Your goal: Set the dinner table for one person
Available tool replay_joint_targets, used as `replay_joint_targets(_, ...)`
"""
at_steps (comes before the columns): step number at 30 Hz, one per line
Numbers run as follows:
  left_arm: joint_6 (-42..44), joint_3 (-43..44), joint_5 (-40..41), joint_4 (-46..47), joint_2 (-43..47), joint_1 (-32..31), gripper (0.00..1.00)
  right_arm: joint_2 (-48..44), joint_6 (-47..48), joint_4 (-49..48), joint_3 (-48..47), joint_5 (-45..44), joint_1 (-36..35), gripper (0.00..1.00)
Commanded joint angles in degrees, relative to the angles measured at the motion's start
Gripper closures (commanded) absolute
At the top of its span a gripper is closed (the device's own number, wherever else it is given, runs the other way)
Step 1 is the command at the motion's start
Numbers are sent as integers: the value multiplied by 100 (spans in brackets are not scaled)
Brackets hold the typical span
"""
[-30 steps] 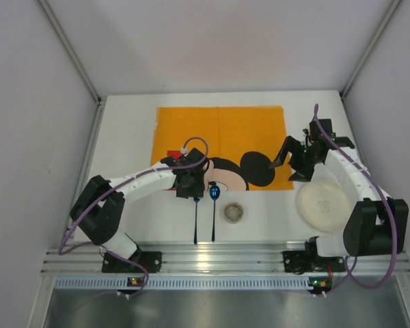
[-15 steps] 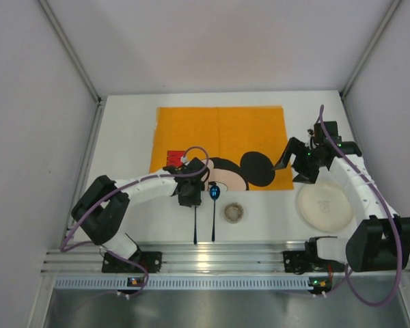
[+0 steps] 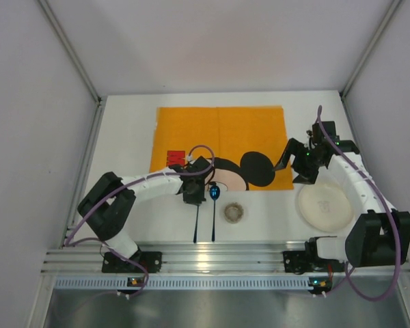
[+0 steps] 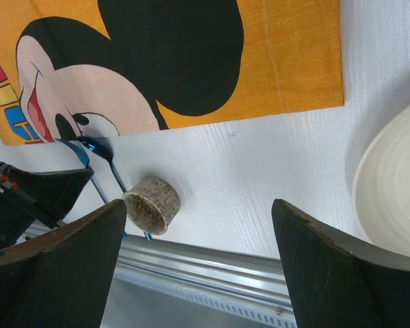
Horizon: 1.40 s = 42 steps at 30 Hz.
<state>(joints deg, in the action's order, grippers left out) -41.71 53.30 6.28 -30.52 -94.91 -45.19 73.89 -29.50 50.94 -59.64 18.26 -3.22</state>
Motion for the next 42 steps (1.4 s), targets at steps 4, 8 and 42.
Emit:
replay_joint_targets(4,93,232,198,-550,-143,-60,100,64,120,-5,-171,-68,-20,13)
replay_joint_targets(8,269,1058,522,-1410,297,-43,100,117,128,-75,-189,-86,-20,13)
replay_joint_targets(42,2668,5437,48,-1518,-2822,2946,100,838,594,-145,-417,283,6,0)
